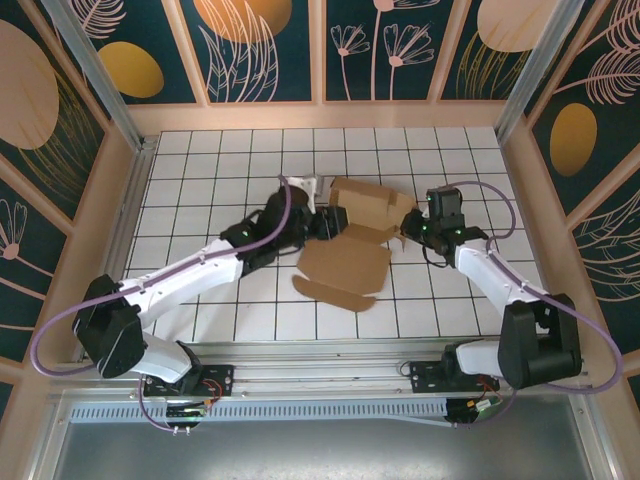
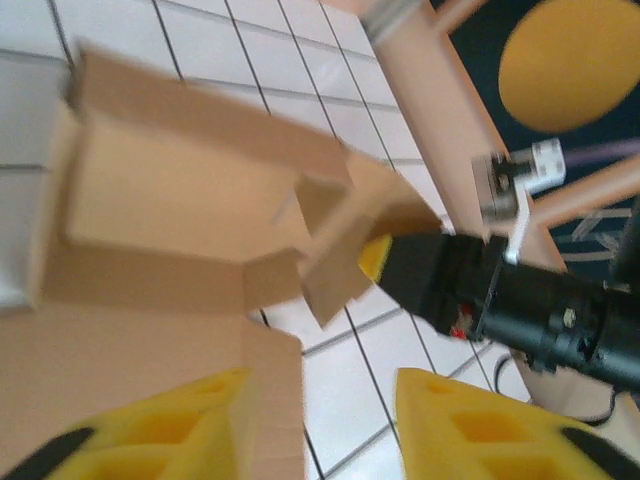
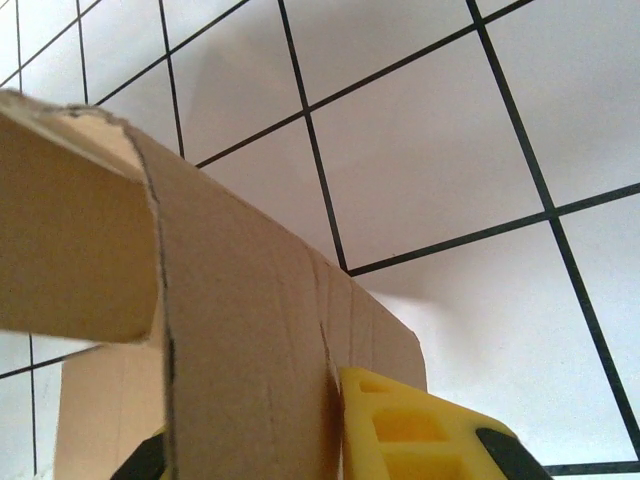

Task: Fold the paper box

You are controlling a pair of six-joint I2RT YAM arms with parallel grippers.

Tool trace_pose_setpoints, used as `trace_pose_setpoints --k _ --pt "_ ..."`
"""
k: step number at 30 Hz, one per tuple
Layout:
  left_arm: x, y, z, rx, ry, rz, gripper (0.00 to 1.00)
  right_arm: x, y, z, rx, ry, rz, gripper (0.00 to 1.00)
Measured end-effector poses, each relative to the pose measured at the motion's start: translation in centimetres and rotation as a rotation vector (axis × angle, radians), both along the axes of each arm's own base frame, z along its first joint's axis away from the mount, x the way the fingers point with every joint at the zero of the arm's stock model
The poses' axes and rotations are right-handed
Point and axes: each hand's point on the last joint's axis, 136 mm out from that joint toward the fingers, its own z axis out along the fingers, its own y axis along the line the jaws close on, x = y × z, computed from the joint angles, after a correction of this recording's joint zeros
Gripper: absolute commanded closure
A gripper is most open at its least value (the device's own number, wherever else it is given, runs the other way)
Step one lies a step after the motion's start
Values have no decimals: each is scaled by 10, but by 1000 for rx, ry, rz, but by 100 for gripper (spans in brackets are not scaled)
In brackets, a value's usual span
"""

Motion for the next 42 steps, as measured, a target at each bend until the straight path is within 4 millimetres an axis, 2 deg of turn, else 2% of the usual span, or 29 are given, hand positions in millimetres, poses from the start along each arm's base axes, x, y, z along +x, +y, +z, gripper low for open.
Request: trace_pose_setpoints --k 4,7,10,13,19,24,29,33,42 --pt "-38 -46 -42 50 54 -122 71 -4 -2 -1 -16 -30 0 87" --pt "-51 -77 -92 125 109 -183 76 -6 -3 -3 -30 -42 1 87" --pt "-45 -82 -140 221 149 -164 82 -9 -2 -5 -47 -54 17 87" --pt "-31 -72 -167 319 148 -90 83 -13 -2 -3 -65 -72 27 87" --pt "-7 -55 -165 382 84 30 85 -13 -4 5 -85 -114 29 87" --pt "4 -49 -166 389 80 55 88 -12 -4 5 -88 -118 26 87" --pt "12 -51 -188 380 128 34 89 -13 -3 5 -87 -116 29 86" --pt "5 -59 -215 373 182 -26 90 -13 -2 1 -84 -104 24 86" --pt "3 -82 -216 275 183 -99 91 -15 0 -8 11 -27 -81 86"
